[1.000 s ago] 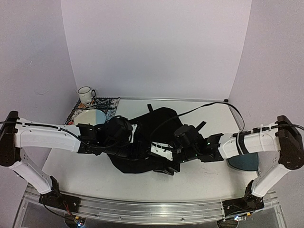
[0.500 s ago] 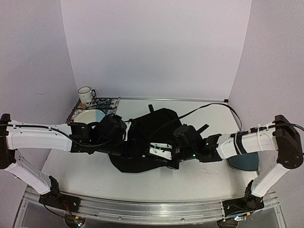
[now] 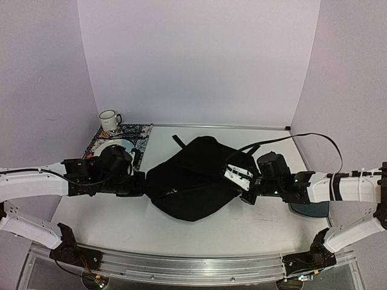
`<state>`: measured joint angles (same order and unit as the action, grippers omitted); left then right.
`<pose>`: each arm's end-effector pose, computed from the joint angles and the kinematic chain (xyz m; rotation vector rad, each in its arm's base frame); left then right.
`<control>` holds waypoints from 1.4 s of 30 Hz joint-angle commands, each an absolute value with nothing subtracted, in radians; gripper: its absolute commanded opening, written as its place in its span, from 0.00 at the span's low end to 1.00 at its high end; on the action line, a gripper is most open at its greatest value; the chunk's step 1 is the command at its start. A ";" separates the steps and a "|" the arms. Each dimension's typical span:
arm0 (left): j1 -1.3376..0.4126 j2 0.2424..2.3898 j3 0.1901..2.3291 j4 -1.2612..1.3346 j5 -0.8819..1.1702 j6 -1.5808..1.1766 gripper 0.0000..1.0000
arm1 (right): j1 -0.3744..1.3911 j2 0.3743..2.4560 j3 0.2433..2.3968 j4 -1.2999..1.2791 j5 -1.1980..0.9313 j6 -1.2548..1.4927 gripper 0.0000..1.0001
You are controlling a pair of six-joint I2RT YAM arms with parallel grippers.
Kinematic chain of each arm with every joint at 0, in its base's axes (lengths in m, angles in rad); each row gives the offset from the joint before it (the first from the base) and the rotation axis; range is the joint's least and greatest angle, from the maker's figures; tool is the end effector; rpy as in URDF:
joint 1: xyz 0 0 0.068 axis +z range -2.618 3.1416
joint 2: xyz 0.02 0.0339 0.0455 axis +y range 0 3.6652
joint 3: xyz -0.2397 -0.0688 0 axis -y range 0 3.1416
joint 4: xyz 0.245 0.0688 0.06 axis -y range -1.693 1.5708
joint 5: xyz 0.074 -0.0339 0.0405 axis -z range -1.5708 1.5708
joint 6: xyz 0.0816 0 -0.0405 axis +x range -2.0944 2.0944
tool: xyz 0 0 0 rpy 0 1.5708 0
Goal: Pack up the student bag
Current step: Zip the largest pocket of the bag in the student bag, then pick up the largest pocket of the bag from the student bag.
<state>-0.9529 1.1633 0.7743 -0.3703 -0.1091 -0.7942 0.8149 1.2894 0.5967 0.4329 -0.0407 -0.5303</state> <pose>0.1735 -0.2288 0.1894 0.1367 2.4426 -0.7197 0.2244 0.2428 0.1935 -1.1668 1.4187 0.2373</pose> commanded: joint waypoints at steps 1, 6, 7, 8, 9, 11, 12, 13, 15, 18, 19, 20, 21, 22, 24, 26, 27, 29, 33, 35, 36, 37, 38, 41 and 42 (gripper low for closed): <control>-0.929 1.167 0.795 -0.402 -0.159 -0.785 0.00 | 0.794 1.265 0.601 0.409 -0.050 -0.471 0.00; -0.936 1.239 0.860 -0.309 0.000 -0.759 0.00 | 0.829 1.256 0.650 0.399 -0.179 -0.430 0.09; -0.937 1.245 0.865 -0.293 0.030 -0.761 0.00 | 0.837 1.251 0.656 0.398 -0.190 -0.425 0.13; -0.937 1.248 0.870 -0.285 0.050 -0.765 0.00 | 0.842 1.245 0.661 0.396 -0.200 -0.421 0.19; -0.937 1.250 0.869 -0.284 0.057 -0.766 0.03 | 0.844 1.240 0.662 0.394 -0.204 -0.418 0.26; -0.937 1.256 0.863 -0.284 0.077 -0.765 0.11 | 0.851 1.231 0.661 0.391 -0.212 -0.416 0.41; -0.937 1.258 0.855 -0.284 0.090 -0.760 0.16 | 0.854 1.227 0.662 0.386 -0.216 -0.417 0.44; -0.937 1.261 0.847 -0.284 0.104 -0.753 0.22 | 0.859 1.224 0.664 0.378 -0.221 -0.417 0.46; -0.938 1.258 0.823 -0.285 0.134 -0.743 0.30 | 0.874 1.224 0.674 0.357 -0.228 -0.417 0.51; -0.936 1.222 0.784 -0.286 0.143 -0.760 0.47 | 0.905 1.230 0.692 0.332 -0.226 -0.417 0.58; -0.937 1.206 0.772 -0.285 0.145 -0.773 0.51 | 0.916 1.231 0.692 0.331 -0.221 -0.417 0.60; -0.936 1.198 0.763 -0.285 0.150 -0.786 0.53 | 0.924 1.232 0.693 0.331 -0.218 -0.415 0.61; -0.936 1.193 0.756 -0.282 0.157 -0.802 0.54 | 0.932 1.236 0.695 0.331 -0.214 -0.411 0.62; -0.937 1.192 0.750 -0.273 0.169 -0.814 0.54 | 0.942 1.243 0.698 0.331 -0.207 -0.409 0.63; -0.937 1.195 0.733 -0.234 0.202 -0.840 0.54 | 0.962 1.262 0.710 0.332 -0.202 -0.408 0.64; -0.938 1.202 0.706 -0.167 0.248 -0.866 0.54 | 0.976 1.286 0.723 0.336 -0.198 -0.411 0.64; -0.938 1.209 0.694 -0.135 0.268 -0.875 0.54 | 0.982 1.300 0.731 0.336 -0.197 -0.413 0.64; -0.940 1.233 0.685 -0.086 0.294 -0.883 0.54 | 0.990 1.324 0.747 0.334 -0.192 -0.416 0.64; -0.947 1.268 0.686 -0.055 0.310 -0.878 0.54 | 1.004 1.353 0.775 0.334 -0.201 -0.426 0.64; -0.948 1.275 0.687 -0.042 0.310 -0.871 0.54 | 1.007 1.363 0.784 0.334 -0.205 -0.431 0.64; -0.948 1.277 0.688 -0.036 0.310 -0.867 0.53 | 1.008 1.367 0.787 0.334 -0.209 -0.432 0.64; -0.948 1.280 0.691 -0.030 0.312 -0.864 0.53 | 1.009 1.372 0.792 0.334 -0.214 -0.434 0.64; -0.948 1.286 0.694 -0.027 0.317 -0.861 0.52 | 1.011 1.378 0.796 0.334 -0.218 -0.434 0.64; -0.948 1.308 0.701 -0.013 0.333 -0.855 0.50 | 1.014 1.395 0.808 0.333 -0.223 -0.437 0.64; -0.948 1.314 0.701 -0.007 0.337 -0.854 0.49 | 1.015 1.400 0.811 0.333 -0.227 -0.439 0.64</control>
